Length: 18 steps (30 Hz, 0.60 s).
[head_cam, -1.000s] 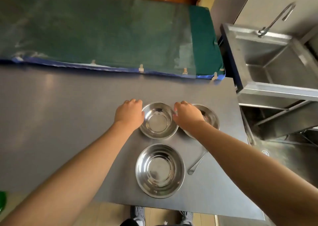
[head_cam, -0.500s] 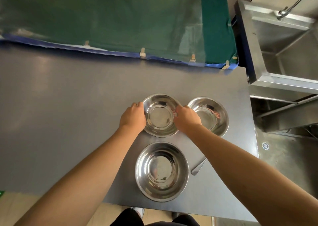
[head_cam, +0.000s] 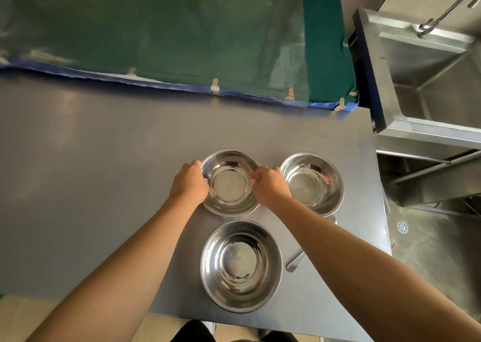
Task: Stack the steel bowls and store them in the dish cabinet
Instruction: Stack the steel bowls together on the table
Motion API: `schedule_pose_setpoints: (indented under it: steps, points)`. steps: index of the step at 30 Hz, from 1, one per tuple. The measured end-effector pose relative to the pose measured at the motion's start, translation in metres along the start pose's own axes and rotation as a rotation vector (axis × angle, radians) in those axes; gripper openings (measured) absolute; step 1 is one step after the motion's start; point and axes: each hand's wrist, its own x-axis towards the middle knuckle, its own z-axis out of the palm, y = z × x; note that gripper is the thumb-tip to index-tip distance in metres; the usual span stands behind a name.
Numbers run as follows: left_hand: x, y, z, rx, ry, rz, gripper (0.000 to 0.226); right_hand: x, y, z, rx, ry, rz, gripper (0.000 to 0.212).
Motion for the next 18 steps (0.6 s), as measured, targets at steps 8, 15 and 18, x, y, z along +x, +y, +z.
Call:
schedule_pose_setpoints:
  steps: [8, 15, 18]
  points:
    - [-0.001, 0.022, -0.024, -0.070, 0.108, 0.023, 0.039, -0.001, 0.000, -0.035, 0.149, 0.101, -0.058, 0.025]
    - [-0.005, 0.089, -0.007, -0.113, 0.093, 0.126, 0.040, -0.001, 0.050, -0.084, 0.181, 0.214, -0.004, 0.024]
    - [-0.008, 0.119, 0.012, -0.106, 0.055, 0.171, 0.041, -0.002, 0.082, -0.099, 0.193, 0.251, 0.032, 0.024]
